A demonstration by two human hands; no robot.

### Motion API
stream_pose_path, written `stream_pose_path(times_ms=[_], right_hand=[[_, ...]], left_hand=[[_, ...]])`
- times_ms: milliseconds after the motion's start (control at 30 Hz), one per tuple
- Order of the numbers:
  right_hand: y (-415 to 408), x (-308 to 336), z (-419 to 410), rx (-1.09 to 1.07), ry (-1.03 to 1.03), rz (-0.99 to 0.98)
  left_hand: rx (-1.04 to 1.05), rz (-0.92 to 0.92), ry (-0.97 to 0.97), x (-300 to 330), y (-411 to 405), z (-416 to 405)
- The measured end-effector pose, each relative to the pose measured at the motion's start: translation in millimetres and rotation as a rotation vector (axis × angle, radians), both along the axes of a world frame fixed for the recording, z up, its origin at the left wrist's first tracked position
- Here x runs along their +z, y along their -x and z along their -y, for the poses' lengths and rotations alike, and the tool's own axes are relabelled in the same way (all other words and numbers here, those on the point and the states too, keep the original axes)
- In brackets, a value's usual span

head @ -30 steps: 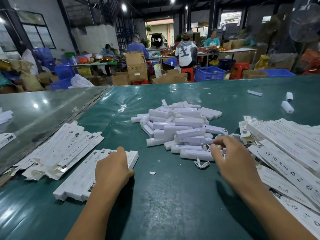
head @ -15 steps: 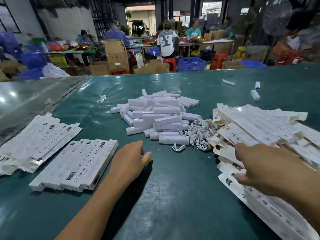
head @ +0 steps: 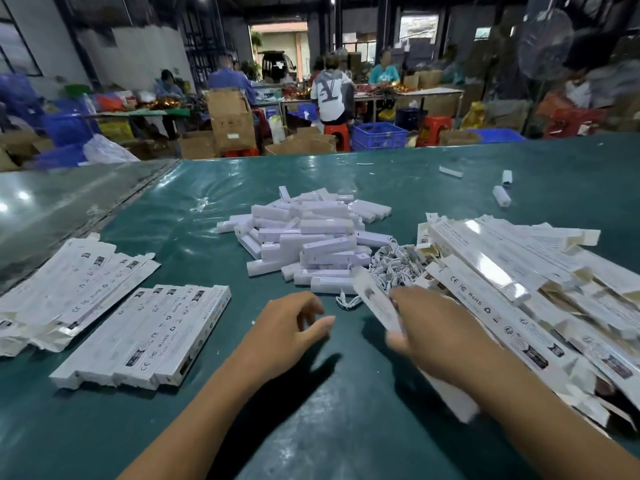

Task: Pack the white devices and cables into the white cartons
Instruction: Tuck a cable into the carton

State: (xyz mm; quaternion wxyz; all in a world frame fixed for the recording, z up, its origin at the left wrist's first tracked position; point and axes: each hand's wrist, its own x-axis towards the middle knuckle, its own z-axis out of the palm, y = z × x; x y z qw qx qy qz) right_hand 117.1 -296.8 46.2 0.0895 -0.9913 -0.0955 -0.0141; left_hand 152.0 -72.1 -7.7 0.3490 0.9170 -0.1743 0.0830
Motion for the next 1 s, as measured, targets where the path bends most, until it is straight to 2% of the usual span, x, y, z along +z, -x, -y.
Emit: stream_pose_path(times_ms=[67,100,133,200,267,367,400,467,567,600,700,733,800,933,1000], right_hand=[[-15.8,4.6,-7.1,0.133,-0.493,0.063],[-22.2,6.8,-12.5,0.212,-0.708,0.063],[-28.2,7.4,-17.8,0.281,-0.888,0.041],[-38.0,4.9,-27.3,0.354,-1.169,-0.032],[-45.3,-0.8,-31.9,0.37,-1.311,-0.075],[-50.5,-12.8,-28.1,0.337,-1.206,0.122],[-49.7,-16.7,-27.4,0.305,-1.231,0.163],[-48.3,-21.8,-25.5,0.285,-1.333,0.197],[-47.6,-22.6,-25.5,0.374,-1.393,0.162],[-47.6,-23.5,-26.5,0.364,-1.434,0.15],[-45.7,-30.8,-35.1,0.213,-1.441,0.209],[-44.3,-34.9,-38.9,0.175,-1.411,0.227],[-39.5,-40.9,-43.1,0.128,-1.341,0.297],[-34.4,-40.7,-39.2,0.157,-0.916,0.747],[-33.7,-40.3,-40.3,0.17,-0.798,0.831]], left_hand=[[-0.126,-0.195,0.383,9.6,4.7,8.6],[-0.197,-0.262,0.53,15.1,4.6,12.9],[-0.263,-0.274,0.598,21.5,3.4,16.3],[-0.37,-0.232,0.593,33.7,-1.4,19.5],[-0.377,-0.21,0.529,44.4,-6.6,18.5],[-0.28,-0.077,0.27,41.5,-12.3,9.8],[-0.253,-0.073,0.221,38.2,-10.9,5.6],[-0.242,-0.129,0.203,35.0,-7.6,0.1],[-0.219,-0.176,0.211,30.6,-2.2,-0.8],[-0.165,-0.113,0.188,28.9,-0.5,1.6],[0.123,0.307,-0.147,20.4,5.2,13.0],[0.17,0.379,-0.221,20.2,8.2,17.9],[0.183,0.385,-0.216,19.7,9.7,24.1],[0.132,0.337,-0.134,18.1,8.4,19.2],[0.121,0.346,-0.132,19.9,10.0,17.1]])
